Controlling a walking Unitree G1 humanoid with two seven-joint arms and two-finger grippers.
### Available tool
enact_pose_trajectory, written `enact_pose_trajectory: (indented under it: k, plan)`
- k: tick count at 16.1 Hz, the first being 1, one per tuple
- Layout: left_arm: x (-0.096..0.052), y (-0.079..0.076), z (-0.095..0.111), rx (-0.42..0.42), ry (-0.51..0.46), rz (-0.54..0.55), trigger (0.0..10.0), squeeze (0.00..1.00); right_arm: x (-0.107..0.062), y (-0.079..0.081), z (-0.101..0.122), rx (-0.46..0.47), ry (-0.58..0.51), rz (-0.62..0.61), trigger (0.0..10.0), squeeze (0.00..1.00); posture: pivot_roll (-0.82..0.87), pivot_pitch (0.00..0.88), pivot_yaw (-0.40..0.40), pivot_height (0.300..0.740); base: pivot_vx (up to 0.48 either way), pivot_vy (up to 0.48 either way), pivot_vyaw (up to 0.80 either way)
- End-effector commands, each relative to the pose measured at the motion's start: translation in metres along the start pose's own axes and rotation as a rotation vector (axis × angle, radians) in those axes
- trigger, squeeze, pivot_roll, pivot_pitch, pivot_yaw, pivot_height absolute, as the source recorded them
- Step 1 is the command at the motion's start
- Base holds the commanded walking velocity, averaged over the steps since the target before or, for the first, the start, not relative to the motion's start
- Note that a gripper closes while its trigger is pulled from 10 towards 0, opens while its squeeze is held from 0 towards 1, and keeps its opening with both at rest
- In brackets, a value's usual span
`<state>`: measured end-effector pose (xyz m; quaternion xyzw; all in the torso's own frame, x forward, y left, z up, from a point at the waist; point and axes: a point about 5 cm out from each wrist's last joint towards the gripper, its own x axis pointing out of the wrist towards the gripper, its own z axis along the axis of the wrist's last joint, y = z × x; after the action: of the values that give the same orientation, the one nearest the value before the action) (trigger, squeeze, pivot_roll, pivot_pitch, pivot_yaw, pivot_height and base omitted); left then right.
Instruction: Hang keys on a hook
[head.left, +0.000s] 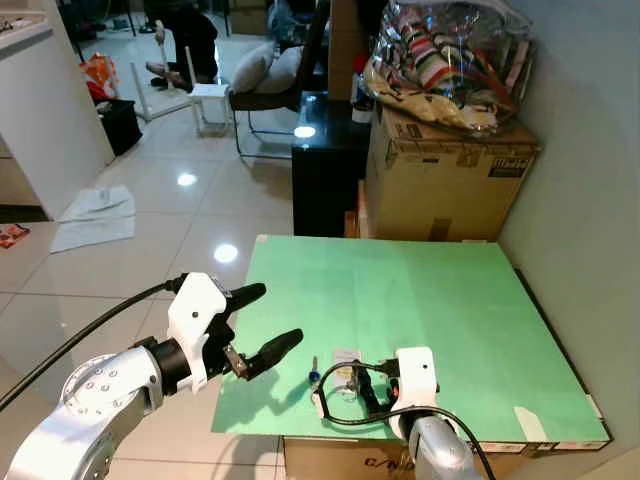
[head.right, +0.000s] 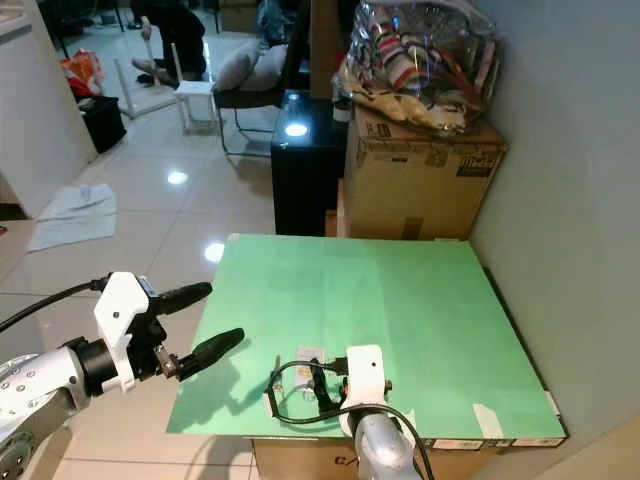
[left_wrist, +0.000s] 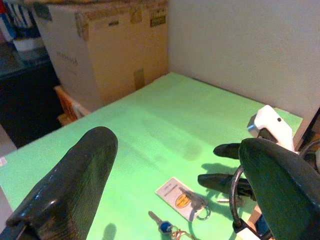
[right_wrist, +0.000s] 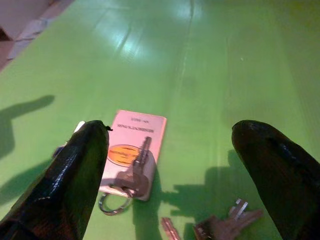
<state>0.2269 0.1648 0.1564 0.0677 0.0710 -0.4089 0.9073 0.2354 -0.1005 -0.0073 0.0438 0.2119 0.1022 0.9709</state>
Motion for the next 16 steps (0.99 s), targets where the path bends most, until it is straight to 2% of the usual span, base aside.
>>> enact_pose_trajectory:
  k: [1,6,10,13,16]
  plan:
    - [-0.001,0.001,0.007,0.016,-0.012,-0.008,10.0,0.0,-0.001,0.009,-0.003,-0.006,0.0,0.008,10.0,1.0,0.07,0.055,0.02,0.74,0.0,0.0,0.0]
    - [0.002,0.001,0.008,0.005,-0.009,-0.008,10.0,0.0,0.0,0.013,-0.01,-0.027,0.042,0.041,10.0,1.0,0.06,0.052,0.025,0.74,0.0,0.0,0.0]
    - [0.004,0.001,0.008,0.005,-0.013,-0.006,10.0,0.0,-0.013,-0.004,-0.017,-0.161,0.082,0.028,10.0,1.0,0.04,0.048,0.021,0.74,0.0,0.0,0.0]
    - [0.015,-0.008,0.004,0.007,-0.023,-0.036,10.0,0.0,-0.02,-0.016,-0.022,-0.146,0.088,0.028,10.0,1.0,0.0,0.045,0.023,0.74,0.0,0.0,0.0]
    - [0.02,-0.011,0.003,0.004,-0.03,-0.049,10.0,0.0,-0.02,-0.006,-0.01,-0.17,0.014,0.099,10.0,1.0,-0.01,0.044,0.027,0.74,0.0,0.0,0.0]
